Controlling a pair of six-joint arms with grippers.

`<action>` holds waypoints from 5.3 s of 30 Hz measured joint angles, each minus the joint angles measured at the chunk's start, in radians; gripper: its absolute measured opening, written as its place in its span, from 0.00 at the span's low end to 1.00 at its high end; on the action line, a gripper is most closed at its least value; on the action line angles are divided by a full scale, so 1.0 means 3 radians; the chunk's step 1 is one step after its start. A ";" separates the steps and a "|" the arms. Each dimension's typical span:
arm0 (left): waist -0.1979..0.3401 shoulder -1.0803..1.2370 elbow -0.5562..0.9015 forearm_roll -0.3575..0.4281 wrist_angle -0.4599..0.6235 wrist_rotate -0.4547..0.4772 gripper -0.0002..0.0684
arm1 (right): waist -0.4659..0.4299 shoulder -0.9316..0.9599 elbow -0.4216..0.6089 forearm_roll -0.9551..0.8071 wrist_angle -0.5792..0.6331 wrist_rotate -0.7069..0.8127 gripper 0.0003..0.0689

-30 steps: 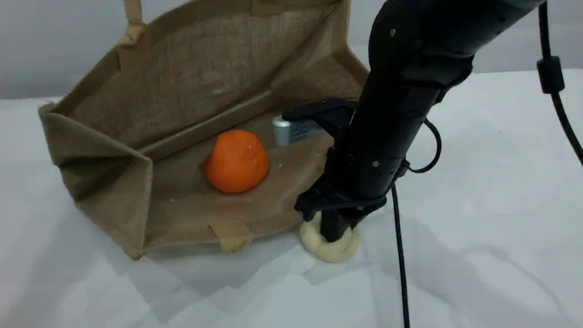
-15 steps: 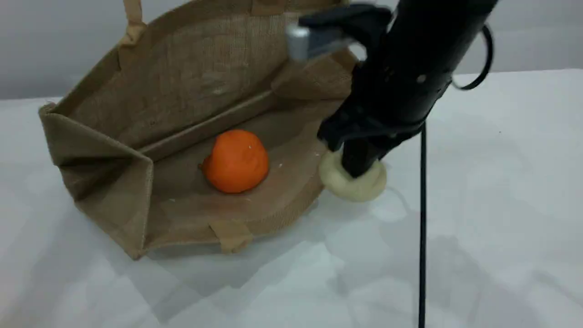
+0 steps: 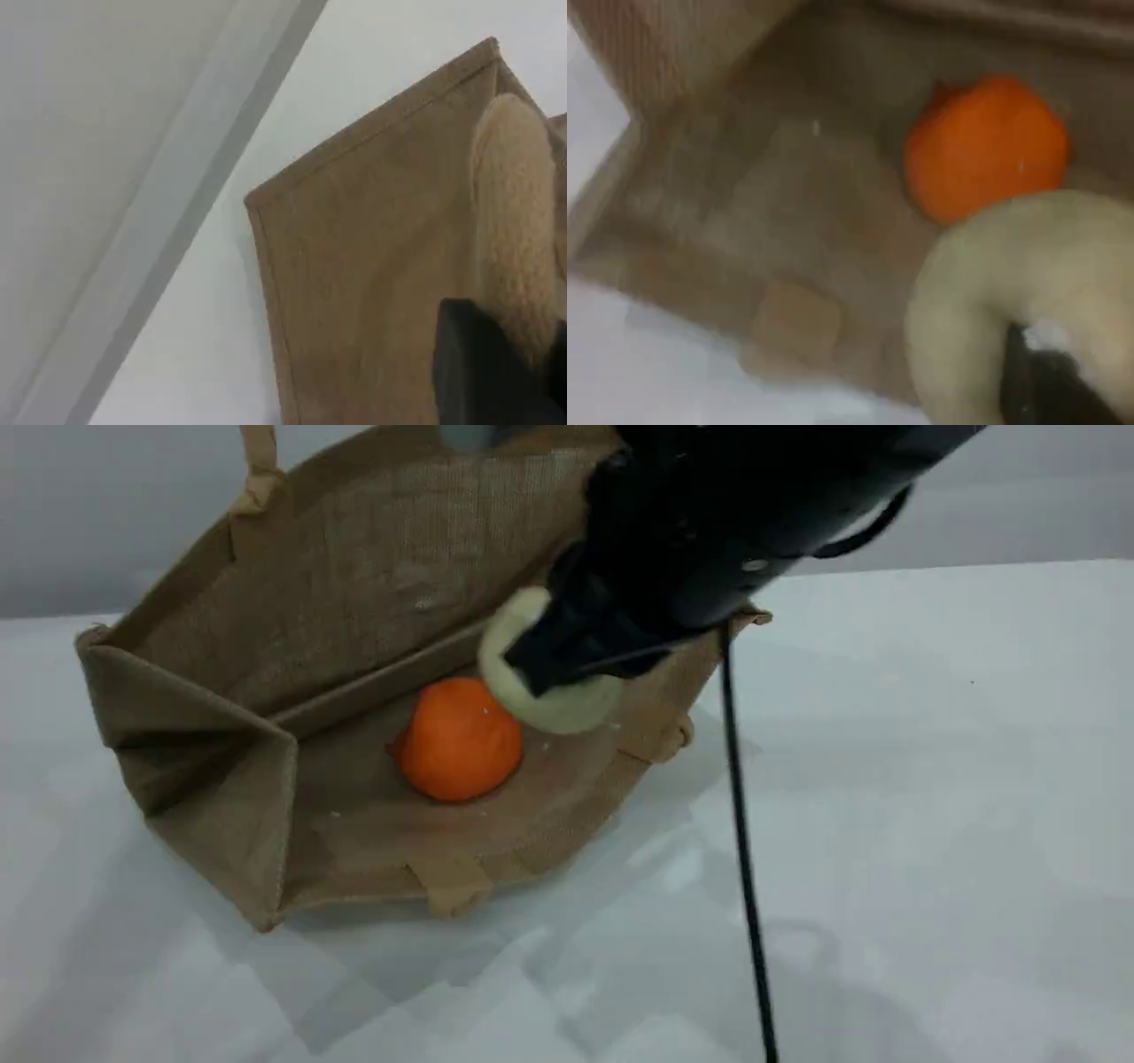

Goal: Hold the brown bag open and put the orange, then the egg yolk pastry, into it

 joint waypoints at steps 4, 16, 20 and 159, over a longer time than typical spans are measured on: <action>0.0000 0.0000 0.0000 -0.0004 0.0000 0.0000 0.13 | -0.0004 0.0184 -0.0210 0.0169 -0.0133 0.0000 0.05; 0.0000 0.0000 0.0000 -0.0026 0.0000 0.0000 0.13 | -0.0004 0.0991 -0.1067 0.0165 0.0111 -0.0036 0.05; 0.0000 0.0000 0.0000 -0.0102 0.0000 0.0000 0.13 | -0.0004 0.1156 -0.1274 0.0169 0.0155 -0.0033 0.07; 0.0000 -0.6167 0.5287 0.1062 -0.0318 -0.2507 0.86 | -0.2267 -0.5349 0.1622 -0.0417 0.3391 0.0473 0.81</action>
